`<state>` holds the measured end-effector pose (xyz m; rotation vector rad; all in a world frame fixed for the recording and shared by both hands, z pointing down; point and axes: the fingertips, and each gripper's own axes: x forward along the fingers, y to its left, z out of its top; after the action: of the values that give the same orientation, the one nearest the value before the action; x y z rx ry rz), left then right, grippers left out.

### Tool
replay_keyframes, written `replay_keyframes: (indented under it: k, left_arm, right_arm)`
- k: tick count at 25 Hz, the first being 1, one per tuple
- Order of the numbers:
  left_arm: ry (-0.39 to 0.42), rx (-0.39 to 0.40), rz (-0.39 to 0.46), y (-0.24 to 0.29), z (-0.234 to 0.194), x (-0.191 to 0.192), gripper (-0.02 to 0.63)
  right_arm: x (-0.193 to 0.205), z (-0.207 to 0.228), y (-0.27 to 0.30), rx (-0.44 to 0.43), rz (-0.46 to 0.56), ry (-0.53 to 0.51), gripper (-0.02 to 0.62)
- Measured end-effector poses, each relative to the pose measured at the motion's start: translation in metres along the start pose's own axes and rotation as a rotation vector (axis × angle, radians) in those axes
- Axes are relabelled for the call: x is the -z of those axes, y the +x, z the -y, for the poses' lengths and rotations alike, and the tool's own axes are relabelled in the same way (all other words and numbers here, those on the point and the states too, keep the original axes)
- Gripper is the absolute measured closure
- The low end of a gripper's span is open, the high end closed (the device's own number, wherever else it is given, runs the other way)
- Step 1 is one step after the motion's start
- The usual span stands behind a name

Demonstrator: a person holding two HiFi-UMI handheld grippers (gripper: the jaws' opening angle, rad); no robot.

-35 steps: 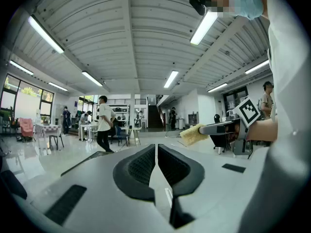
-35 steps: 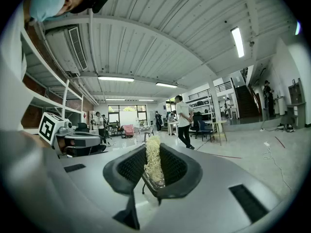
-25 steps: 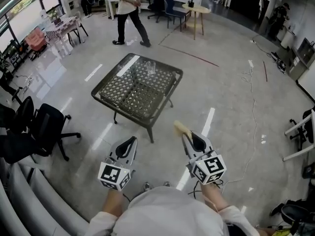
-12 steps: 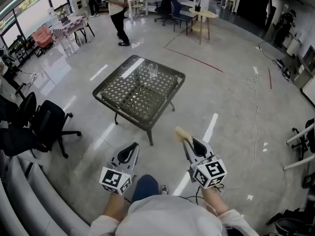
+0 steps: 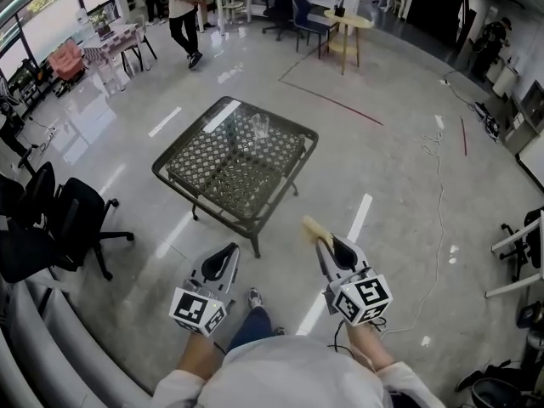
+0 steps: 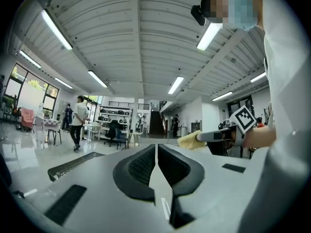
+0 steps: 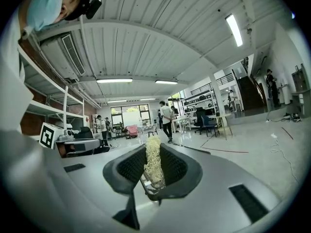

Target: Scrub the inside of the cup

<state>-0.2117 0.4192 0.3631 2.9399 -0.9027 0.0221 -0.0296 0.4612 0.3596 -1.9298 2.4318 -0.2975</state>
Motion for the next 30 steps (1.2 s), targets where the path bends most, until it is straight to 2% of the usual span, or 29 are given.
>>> replay_keyframes:
  k: [5, 16, 20, 25, 30]
  left_arm:
    - [0.047, 0.005, 0.026, 0.035, -0.034, -0.012, 0.563]
    - [0.099, 0.092, -0.017, 0.097, -0.101, -0.014, 0.561]
    - [0.108, 0.126, -0.033, 0.111, -0.112, -0.007, 0.561]
    - [0.126, 0.13, -0.058, 0.129, -0.117, -0.001, 0.561]
    - [0.116, 0.09, -0.059, 0.15, -0.117, 0.002, 0.561]
  right_arm:
    - [-0.012, 0.019, 0.04, 0.023, 0.008, -0.003, 0.506]
    - [-0.028, 0.04, 0.127, 0.054, 0.035, 0.0, 0.506]
    - [-0.025, 0.048, 0.142, 0.078, 0.041, 0.011, 0.506]
    - [-0.022, 0.065, 0.149, 0.093, 0.037, 0.023, 0.506]
    - [-0.024, 0.087, 0.157, 0.068, 0.031, 0.026, 0.506]
